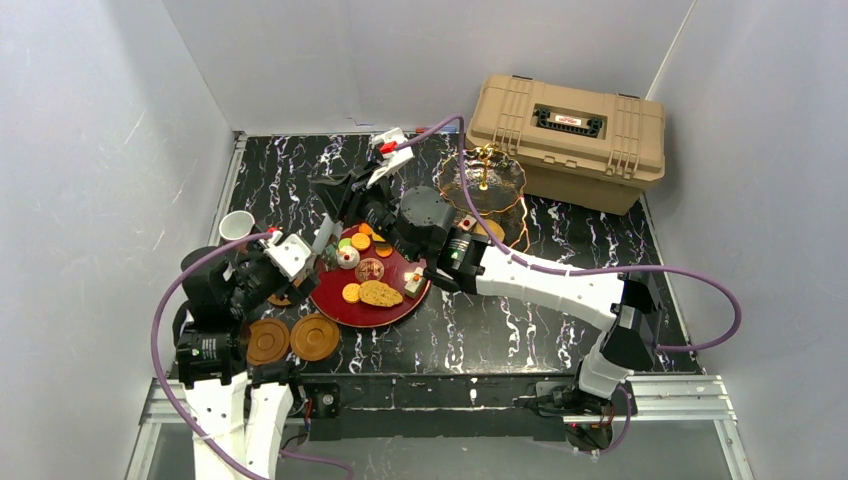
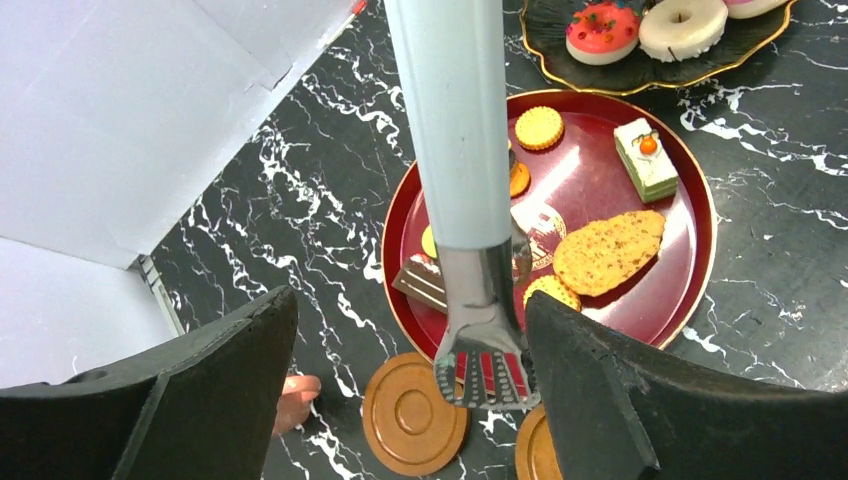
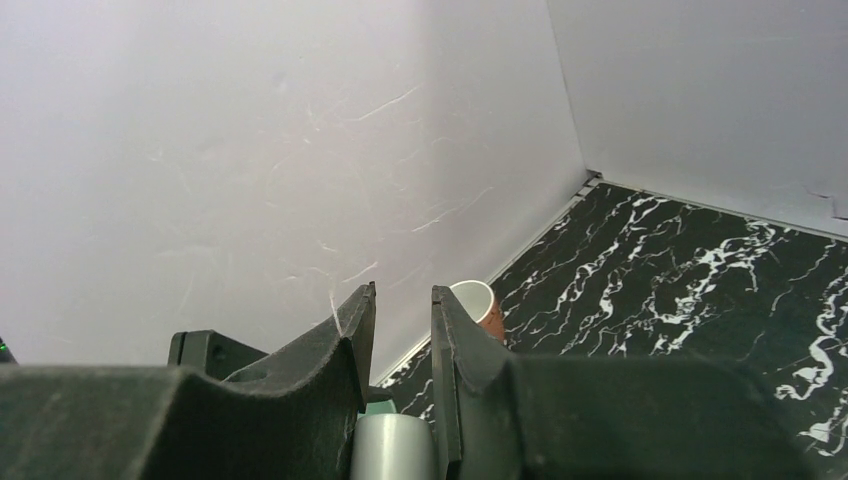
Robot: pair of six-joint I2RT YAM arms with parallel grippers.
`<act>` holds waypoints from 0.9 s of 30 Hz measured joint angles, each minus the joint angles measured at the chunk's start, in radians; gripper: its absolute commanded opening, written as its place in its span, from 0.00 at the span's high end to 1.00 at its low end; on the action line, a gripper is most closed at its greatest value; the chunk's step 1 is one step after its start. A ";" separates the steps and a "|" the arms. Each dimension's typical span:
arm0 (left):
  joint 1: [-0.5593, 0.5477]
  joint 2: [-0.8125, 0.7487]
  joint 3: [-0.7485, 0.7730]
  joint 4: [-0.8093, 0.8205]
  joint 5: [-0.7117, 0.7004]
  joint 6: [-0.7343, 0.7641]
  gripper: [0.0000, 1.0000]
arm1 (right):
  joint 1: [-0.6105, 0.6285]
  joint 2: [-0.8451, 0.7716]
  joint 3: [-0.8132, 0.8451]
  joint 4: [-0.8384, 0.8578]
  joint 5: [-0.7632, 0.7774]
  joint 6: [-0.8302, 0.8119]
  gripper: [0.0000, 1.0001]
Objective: Serve the afternoon tea
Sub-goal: Adjust the clamp.
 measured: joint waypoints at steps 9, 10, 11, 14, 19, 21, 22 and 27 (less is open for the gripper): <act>0.000 0.035 0.039 -0.001 0.106 -0.051 0.40 | 0.002 0.000 0.000 0.002 -0.015 0.037 0.99; 0.000 0.042 0.042 -0.008 0.121 -0.053 0.45 | 0.002 0.000 0.000 0.002 -0.015 0.039 0.99; 0.000 0.045 0.043 -0.014 0.129 -0.057 0.51 | 0.002 0.000 0.000 0.002 -0.015 0.039 0.99; 0.000 0.050 0.043 -0.040 0.148 -0.064 0.73 | 0.003 0.000 0.000 0.004 -0.014 0.042 0.99; 0.005 0.074 0.060 -0.078 0.150 -0.071 0.92 | 0.009 0.001 0.000 0.004 -0.011 0.044 0.97; 0.005 0.092 0.072 -0.090 0.154 -0.071 0.93 | 0.009 0.001 0.000 0.005 -0.005 0.043 0.73; 0.005 0.098 0.078 -0.095 0.154 -0.073 0.94 | 0.009 0.001 0.000 0.005 -0.003 0.045 0.56; 0.005 0.115 0.100 -0.110 0.158 -0.100 0.95 | 0.008 -0.001 0.000 -0.016 0.000 0.061 0.02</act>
